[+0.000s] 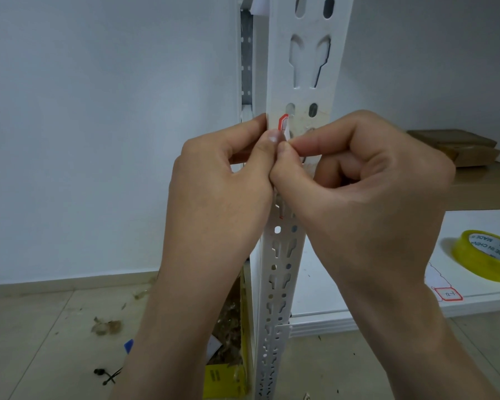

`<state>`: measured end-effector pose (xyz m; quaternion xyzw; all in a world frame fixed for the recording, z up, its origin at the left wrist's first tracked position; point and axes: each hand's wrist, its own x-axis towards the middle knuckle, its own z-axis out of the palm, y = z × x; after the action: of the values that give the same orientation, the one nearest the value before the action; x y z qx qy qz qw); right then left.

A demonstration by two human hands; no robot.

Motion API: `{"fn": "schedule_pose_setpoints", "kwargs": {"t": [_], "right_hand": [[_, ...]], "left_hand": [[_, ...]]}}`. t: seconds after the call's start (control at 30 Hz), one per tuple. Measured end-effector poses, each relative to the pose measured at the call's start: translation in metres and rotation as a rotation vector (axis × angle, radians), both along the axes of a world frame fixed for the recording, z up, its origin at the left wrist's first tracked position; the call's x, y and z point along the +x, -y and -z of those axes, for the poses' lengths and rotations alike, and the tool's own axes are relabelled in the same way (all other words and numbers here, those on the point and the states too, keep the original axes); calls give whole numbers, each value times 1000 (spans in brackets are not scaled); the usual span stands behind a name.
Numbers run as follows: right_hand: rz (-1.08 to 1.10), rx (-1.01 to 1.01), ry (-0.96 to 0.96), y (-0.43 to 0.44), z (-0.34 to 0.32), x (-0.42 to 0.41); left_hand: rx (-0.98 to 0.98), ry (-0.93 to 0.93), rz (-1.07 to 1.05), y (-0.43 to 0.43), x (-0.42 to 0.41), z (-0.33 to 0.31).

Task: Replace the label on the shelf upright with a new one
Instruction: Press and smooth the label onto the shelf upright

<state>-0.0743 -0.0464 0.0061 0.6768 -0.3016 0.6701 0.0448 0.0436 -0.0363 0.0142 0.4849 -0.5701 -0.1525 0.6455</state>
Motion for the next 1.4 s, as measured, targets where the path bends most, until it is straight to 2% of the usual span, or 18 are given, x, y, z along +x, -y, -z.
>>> {"fn": "schedule_pose_setpoints", "kwargs": {"t": [1.4], "right_hand": [[-26, -4, 14, -3, 1, 0]], "left_hand": [[30, 36, 1, -3, 0, -2]]}}
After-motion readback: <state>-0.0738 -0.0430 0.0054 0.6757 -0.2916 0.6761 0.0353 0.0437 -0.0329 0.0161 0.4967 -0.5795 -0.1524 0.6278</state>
